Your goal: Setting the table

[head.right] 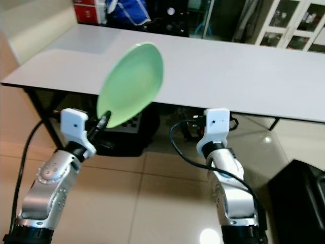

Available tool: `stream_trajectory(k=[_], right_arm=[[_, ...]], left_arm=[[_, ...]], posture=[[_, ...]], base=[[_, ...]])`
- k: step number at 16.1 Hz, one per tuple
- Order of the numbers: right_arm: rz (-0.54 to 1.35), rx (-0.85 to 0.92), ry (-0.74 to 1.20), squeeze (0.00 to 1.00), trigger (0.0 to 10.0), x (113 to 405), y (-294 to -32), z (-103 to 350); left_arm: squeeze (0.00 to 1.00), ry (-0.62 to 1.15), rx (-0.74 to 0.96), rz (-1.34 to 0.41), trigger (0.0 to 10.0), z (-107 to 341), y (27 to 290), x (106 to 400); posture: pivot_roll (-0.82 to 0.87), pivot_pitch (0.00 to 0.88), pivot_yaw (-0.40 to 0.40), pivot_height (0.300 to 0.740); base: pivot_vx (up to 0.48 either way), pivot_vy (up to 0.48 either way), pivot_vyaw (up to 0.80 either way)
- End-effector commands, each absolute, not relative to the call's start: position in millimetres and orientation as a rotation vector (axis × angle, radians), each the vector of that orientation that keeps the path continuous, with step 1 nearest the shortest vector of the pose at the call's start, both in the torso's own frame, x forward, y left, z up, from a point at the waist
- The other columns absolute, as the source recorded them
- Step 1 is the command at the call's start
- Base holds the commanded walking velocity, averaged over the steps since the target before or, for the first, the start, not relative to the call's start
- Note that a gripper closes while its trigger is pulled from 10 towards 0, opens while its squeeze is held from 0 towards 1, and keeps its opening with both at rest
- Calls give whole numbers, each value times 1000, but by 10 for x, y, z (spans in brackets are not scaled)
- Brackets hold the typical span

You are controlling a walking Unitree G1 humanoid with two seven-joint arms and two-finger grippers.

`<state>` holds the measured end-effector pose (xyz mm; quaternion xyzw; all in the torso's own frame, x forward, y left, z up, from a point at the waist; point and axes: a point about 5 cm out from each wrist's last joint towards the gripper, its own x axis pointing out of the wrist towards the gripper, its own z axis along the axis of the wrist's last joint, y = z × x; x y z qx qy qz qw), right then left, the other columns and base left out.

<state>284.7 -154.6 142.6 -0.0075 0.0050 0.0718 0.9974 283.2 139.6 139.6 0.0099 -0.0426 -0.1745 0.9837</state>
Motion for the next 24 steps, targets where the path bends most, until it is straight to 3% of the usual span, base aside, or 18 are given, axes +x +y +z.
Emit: stream_trajectory(k=[1, 8, 17, 24], right_arm=[[115, -29, 13, 0, 10000, 2850, -1634, 1437], [130, -25, 16, 0, 10000, 2832, -1582, 1421], [116, -26, 23, 0, 10000, 2882, -1598, 1435], [116, -20, 16, 0, 10000, 2910, -1557, 1456]], left_arm=[[0, -144, 10, -399, 10000, 1523, 1265, 2849], [0, -136, 26, -383, 10000, 1503, 1326, 2799], [0, -171, 107, -206, 10000, 1620, 1415, 2848], [0, -167, 160, -239, 10000, 1645, 1428, 2843]], posture=[[25, 0, -27, 740], [24, 0, -27, 740], [40, 0, -30, 740], [35, 0, -24, 740]], base=[[0, -360, 0], [0, -357, 0], [0, 0, 0], [356, 0, 0]])
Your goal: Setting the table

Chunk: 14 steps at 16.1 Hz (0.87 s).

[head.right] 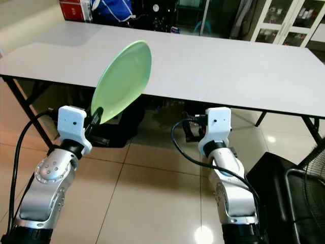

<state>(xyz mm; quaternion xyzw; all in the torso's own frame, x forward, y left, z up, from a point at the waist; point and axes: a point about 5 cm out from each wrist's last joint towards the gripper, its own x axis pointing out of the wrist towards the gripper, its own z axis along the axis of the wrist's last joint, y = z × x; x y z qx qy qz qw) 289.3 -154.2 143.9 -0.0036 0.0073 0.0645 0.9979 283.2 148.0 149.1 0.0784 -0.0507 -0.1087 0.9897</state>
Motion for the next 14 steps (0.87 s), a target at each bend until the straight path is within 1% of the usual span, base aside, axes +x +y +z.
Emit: stream_trajectory(k=[1, 5, 9, 11, 14], right_arm=[[117, -17, 17, 0, 10000, 2915, -1560, 1450], [140, -8, 17, 0, 10000, 2915, -1477, 1438], [117, 14, 15, 0, 10000, 2933, -1524, 1439], [117, 20, 13, 0, 10000, 2914, -1501, 1437], [103, 12, 10, 0, 10000, 2914, -1554, 1454]], left_arm=[[0, -167, 162, -237, 10000, 1649, 1434, 2841], [0, -166, 184, -225, 10000, 1674, 1533, 2834], [0, -169, 187, -244, 10000, 1702, 1524, 2860], [0, -173, 181, -266, 10000, 1716, 1497, 2887], [0, -175, 173, -286, 10000, 1719, 1441, 2919]], posture=[[48, 0, -28, 740], [51, 0, -33, 740], [54, 0, -27, 740], [36, 0, -10, 740], [30, 0, -9, 740]], base=[[412, 0, 0], [413, 0, 0], [418, 0, 0], [424, 0, -800], [423, 0, -744]])
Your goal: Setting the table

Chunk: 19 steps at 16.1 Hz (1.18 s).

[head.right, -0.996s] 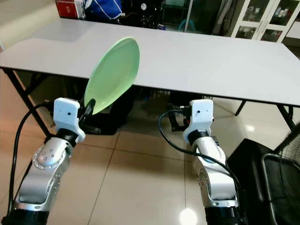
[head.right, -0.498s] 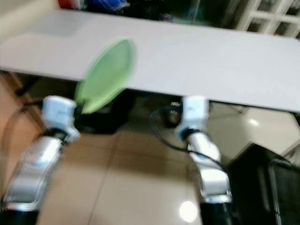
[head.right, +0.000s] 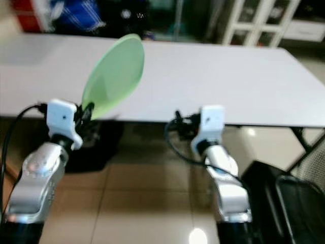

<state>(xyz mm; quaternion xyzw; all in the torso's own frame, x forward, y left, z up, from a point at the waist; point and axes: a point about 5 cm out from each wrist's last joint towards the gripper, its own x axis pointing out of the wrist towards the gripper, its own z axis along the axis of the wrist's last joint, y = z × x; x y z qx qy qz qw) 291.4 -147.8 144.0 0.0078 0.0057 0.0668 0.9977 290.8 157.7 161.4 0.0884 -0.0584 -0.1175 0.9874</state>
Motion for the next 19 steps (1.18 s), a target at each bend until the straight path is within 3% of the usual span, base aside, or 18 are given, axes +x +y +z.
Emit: stream_trajectory(k=[1, 6, 9, 12, 14, 19], right_arm=[[101, 4, 4, 0, 10000, 2929, -1572, 1461], [202, -30, 5, 0, 10000, 2918, -1428, 1464], [194, -25, 7, 0, 10000, 2950, -1442, 1458], [173, -5, 13, 0, 10000, 2952, -1449, 1448], [167, -13, 8, 0, 10000, 2932, -1487, 1460], [171, -28, -23, 0, 10000, 2935, -1565, 1519]], left_arm=[[0, -176, 172, -290, 10000, 1719, 1425, 2928], [0, -163, 179, -254, 10000, 1696, 1533, 2875], [0, -164, 174, -257, 10000, 1707, 1517, 2873], [0, -169, 146, -308, 10000, 1726, 1466, 2853], [0, -180, 85, -326, 10000, 1759, 1442, 2867], [0, -151, -117, -453, 10000, 1813, 1211, 2938]], posture=[[37, 0, -10, 740], [43, 0, -23, 740], [61, 0, -33, 740], [48, 0, -23, 740], [37, 0, -17, 740], [46, 0, -8, 740]], base=[[424, 0, 0], [421, 0, 0], [423, 0, 746], [423, 0, 0], [396, 0, 0], [0, 0, 0]])
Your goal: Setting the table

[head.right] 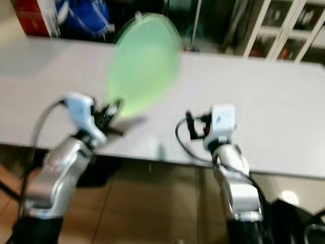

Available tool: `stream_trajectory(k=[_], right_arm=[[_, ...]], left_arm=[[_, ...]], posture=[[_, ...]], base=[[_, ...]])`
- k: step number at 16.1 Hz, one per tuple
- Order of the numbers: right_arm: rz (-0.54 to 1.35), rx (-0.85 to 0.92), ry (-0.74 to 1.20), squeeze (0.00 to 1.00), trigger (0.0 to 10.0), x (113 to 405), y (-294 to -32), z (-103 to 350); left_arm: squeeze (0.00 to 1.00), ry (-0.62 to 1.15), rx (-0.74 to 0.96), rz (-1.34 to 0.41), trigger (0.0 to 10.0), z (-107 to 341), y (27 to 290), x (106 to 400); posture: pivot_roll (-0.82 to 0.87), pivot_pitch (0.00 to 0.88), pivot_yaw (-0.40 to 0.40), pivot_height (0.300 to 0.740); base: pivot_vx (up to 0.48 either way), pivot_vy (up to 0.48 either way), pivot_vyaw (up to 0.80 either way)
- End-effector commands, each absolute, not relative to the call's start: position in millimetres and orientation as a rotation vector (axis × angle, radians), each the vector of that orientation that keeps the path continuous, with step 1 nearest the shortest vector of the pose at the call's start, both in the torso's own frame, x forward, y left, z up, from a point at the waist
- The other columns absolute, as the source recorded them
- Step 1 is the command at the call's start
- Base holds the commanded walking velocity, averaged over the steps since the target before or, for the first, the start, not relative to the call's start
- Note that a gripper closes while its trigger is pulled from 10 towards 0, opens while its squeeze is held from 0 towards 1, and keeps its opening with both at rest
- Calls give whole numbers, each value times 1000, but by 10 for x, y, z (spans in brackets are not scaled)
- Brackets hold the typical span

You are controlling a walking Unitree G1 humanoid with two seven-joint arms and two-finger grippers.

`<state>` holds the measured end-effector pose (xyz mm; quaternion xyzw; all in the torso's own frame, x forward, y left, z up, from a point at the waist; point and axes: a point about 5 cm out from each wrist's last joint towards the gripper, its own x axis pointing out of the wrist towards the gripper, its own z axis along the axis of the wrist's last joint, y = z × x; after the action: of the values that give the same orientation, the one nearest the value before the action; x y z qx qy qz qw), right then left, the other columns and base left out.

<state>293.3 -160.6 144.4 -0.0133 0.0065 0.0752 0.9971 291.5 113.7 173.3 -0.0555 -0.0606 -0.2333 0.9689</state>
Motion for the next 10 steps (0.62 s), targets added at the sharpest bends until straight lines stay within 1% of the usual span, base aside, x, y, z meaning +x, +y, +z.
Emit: stream_trajectory(k=[1, 2, 3, 5, 6, 8, 10], right_arm=[[179, -35, -28, 0, 10000, 2934, -1572, 1533], [192, -51, -33, 0, 10000, 2930, -1576, 1550], [231, -88, -44, 0, 10000, 2915, -1572, 1586], [289, -127, -47, 0, 10000, 2888, -1563, 1616], [329, -136, -45, 0, 10000, 2868, -1561, 1621], [378, -129, -45, 0, 10000, 2834, -1552, 1623], [434, -132, -23, 0, 10000, 2779, -1534, 1592]], left_arm=[[0, -121, -174, -465, 10000, 1803, 1186, 2970], [0, -80, -236, -460, 10000, 1789, 1174, 3028], [0, 15, -340, -437, 10000, 1749, 1162, 3149], [0, 103, -430, -404, 10000, 1727, 1145, 3267], [0, 146, -468, -398, 10000, 1726, 1127, 3309], [0, 192, -485, -393, 10000, 1713, 1129, 3341], [0, 275, -518, -396, 10000, 1625, 1145, 3356]], posture=[[39, 0, -7, 740], [39, 0, -7, 740], [22, 0, -8, 740], [19, 0, -10, 740], [17, 0, -14, 740], [19, 0, -16, 740], [17, 0, -15, 740]], base=[[0, 0, 0], [0, 0, 0], [0, 0, 0], [0, 0, 0], [0, 0, 0], [0, 0, 0], [0, 0, 0]])
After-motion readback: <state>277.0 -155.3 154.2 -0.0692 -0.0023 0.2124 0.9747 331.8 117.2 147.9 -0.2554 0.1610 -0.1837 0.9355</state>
